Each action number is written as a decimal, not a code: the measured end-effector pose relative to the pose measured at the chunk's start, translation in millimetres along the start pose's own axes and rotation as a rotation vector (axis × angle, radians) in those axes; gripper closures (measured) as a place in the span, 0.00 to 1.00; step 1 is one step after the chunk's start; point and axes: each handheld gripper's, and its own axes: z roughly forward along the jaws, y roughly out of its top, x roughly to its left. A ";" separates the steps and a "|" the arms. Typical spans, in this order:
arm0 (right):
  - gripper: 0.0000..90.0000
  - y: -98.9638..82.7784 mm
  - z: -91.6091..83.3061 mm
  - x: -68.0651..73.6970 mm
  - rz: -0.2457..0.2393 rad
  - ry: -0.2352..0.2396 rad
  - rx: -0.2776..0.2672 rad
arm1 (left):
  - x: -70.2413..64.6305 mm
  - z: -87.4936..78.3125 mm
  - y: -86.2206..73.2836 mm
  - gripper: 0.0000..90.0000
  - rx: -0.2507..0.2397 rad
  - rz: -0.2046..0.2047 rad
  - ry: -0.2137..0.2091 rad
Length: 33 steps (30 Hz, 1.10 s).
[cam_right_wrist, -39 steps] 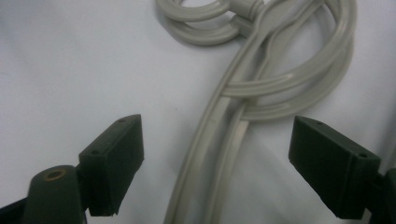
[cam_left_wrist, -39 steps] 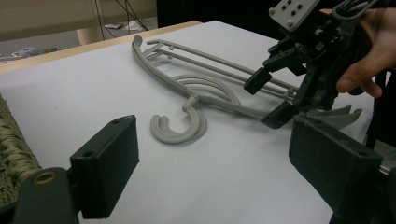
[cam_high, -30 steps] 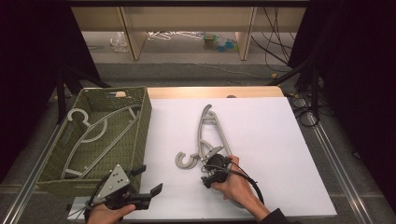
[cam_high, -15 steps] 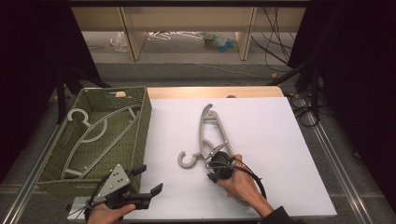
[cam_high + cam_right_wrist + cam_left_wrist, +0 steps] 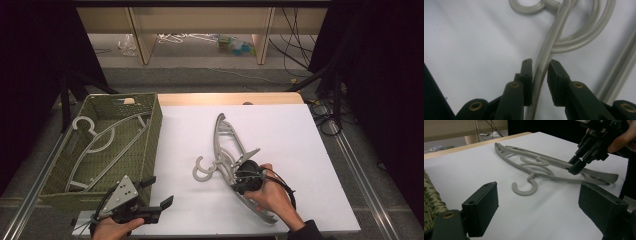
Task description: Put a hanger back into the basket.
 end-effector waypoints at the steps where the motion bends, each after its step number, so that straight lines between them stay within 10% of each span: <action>1: 0.85 -1.1 -2.9 -1.0 -0.005 -0.008 0.002 | 0.0 0.0 0.0 0.18 0.000 0.000 0.000; 13: 0.91 -15.3 -31.6 -19.2 -0.042 -0.068 0.002 | 0.0 -0.3 -0.3 0.19 -0.001 -0.001 0.004; 33: 0.91 -36.7 -52.1 -11.5 -0.235 0.044 -0.051 | -1.6 2.2 -1.0 0.21 0.010 0.047 0.013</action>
